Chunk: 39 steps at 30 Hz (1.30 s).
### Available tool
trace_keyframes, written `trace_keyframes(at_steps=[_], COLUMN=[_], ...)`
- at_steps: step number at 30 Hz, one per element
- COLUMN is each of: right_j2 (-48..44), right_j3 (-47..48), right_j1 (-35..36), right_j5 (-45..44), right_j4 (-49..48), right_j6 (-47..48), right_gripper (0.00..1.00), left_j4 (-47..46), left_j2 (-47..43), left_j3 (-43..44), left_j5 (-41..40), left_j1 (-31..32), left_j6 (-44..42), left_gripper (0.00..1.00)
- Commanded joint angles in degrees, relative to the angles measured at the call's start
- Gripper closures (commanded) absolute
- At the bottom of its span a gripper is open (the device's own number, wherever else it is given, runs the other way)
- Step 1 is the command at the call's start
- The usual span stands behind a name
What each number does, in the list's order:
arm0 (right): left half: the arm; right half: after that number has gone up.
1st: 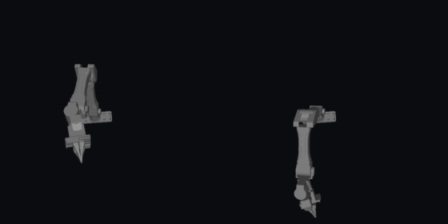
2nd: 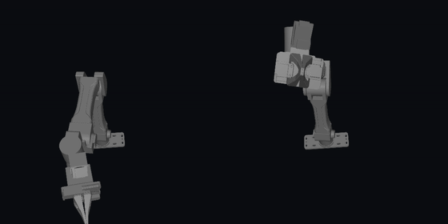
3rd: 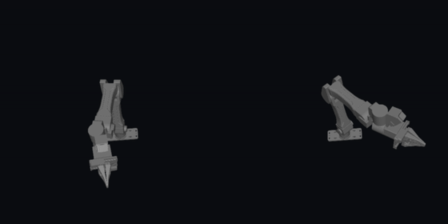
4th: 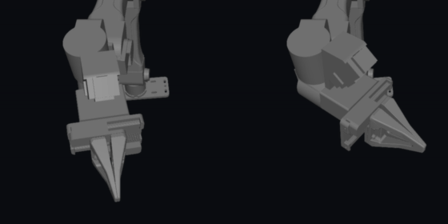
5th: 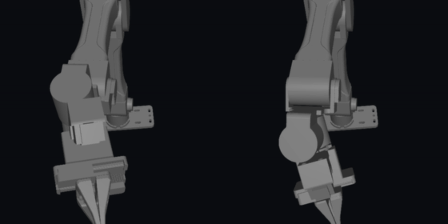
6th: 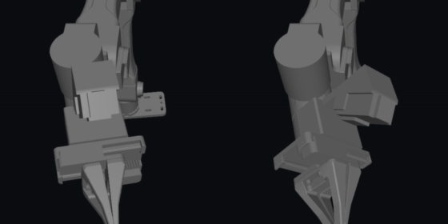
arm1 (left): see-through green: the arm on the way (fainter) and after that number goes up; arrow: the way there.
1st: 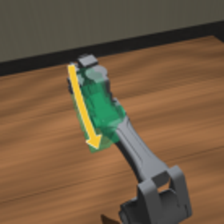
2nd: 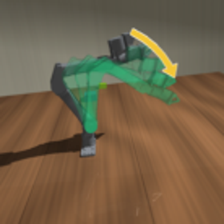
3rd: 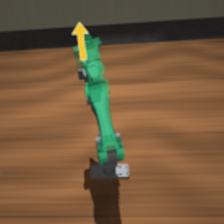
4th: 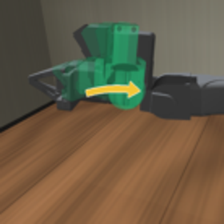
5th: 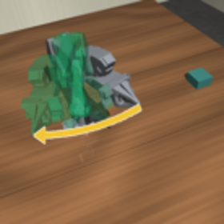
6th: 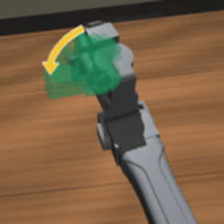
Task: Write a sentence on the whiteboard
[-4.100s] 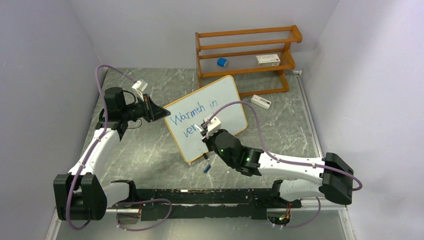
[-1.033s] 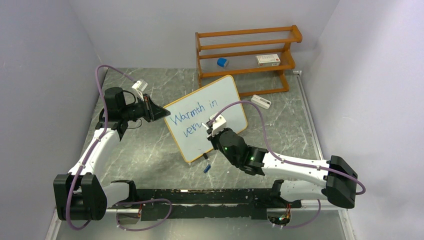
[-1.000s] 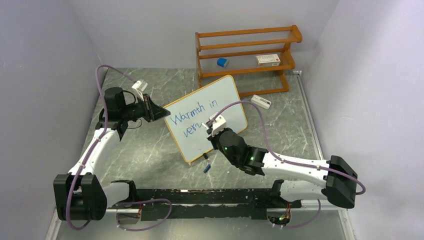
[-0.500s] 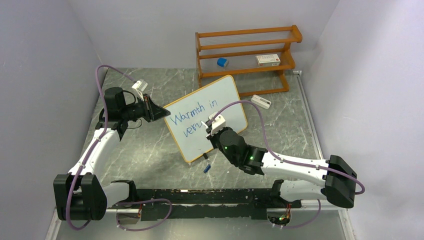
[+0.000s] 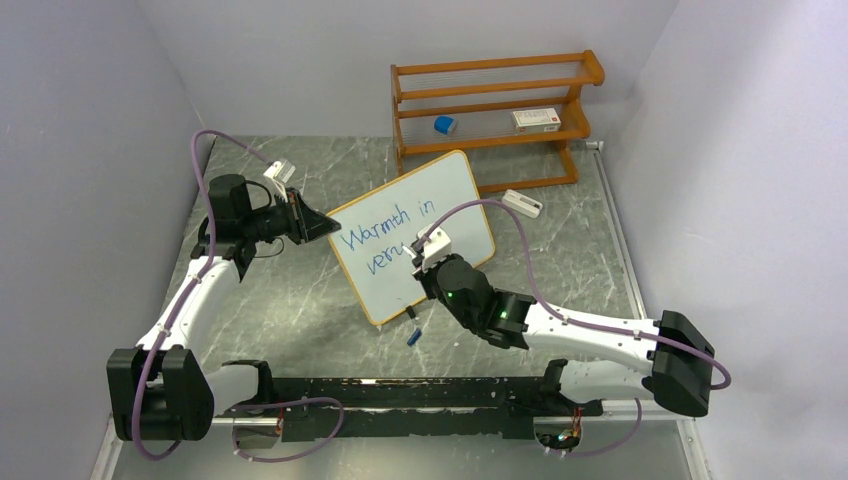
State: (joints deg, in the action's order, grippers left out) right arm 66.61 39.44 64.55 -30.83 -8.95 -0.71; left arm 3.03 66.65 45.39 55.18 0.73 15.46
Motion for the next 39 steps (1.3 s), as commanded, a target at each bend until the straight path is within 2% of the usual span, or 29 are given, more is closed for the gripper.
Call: trace_keyframes(at_steps=[1,28,39], right_j2=[-0.4,-2.5,-0.8], right_j3=[0.7,0.9,1.3], right_j1=[-0.5,0.5,0.8], right_j5=[1.2,5.4,6.1], right_j4=[4.5,10.9,5.1], right_j6=[-2.5,-5.4,-5.1], right_gripper=[1.00,1.00,1.00], left_j4=[2.6,2.7,2.7], left_j2=[1.0,0.9,0.9], left_j3=[-0.3,-0.3,-0.4], left_j5=[-4.7,-4.8,-4.8], left_j1=[-0.6,-0.6,-0.6], left_j6=[-2.5,-2.6,-2.6], left_gripper=[0.95,0.95,0.95])
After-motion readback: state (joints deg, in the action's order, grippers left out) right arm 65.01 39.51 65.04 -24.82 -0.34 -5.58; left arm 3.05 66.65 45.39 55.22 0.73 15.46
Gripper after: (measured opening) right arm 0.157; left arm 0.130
